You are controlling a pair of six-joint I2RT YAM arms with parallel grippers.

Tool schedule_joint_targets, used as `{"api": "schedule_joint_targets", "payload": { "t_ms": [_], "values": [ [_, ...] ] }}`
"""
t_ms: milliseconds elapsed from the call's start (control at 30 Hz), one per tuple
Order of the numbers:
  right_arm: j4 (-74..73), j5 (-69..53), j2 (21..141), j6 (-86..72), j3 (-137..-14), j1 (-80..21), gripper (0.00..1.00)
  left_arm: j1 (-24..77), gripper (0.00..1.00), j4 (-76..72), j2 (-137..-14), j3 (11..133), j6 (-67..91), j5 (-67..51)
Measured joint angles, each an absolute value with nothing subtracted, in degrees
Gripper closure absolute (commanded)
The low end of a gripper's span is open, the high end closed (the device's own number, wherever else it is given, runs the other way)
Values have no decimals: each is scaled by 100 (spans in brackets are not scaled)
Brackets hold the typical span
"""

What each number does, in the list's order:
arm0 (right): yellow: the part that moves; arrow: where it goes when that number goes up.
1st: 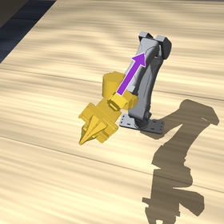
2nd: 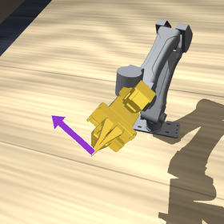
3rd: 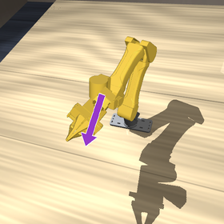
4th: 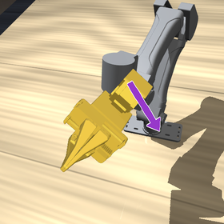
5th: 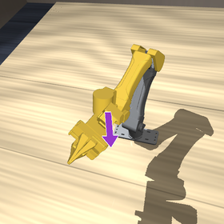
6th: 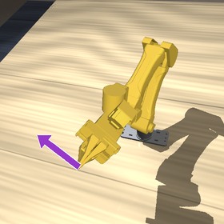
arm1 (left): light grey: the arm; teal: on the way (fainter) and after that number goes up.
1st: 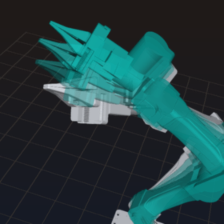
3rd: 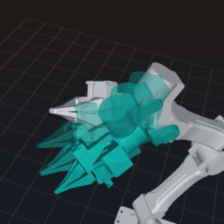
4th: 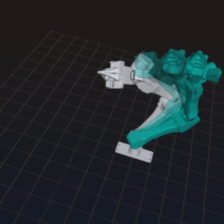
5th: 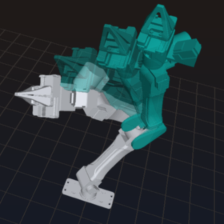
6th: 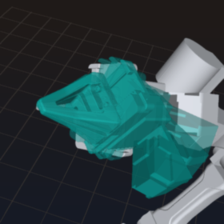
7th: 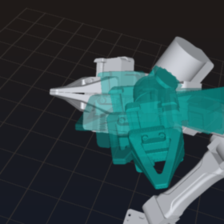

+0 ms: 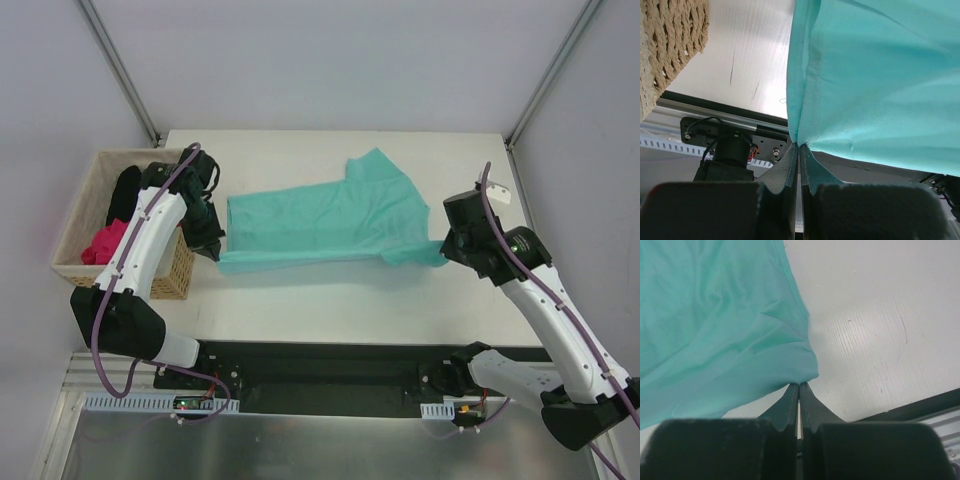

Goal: Fold and stack the t-shirts
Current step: Fold the flattened tshirt in 1/3 of the way

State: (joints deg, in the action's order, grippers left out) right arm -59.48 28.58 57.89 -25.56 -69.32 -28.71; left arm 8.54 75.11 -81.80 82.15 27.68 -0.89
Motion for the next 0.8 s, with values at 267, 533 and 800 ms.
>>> {"api": "schedule_joint_targets", "payload": {
  "t_ms": [267,533,800],
  "values": [
    [-5828,2923,6034,-2311,-7085,-2871,99,854,100,7531,-8219,8298,2768,23],
    [-5804,2740,6136,-2305,-7024,-2871,99,854,100,7535,-8219,8385,2766,189],
    [-5793,2596,6106,-2316,-6757,-2871,99,854,100,7533,-8226,8289,2768,193]
  ]
}}
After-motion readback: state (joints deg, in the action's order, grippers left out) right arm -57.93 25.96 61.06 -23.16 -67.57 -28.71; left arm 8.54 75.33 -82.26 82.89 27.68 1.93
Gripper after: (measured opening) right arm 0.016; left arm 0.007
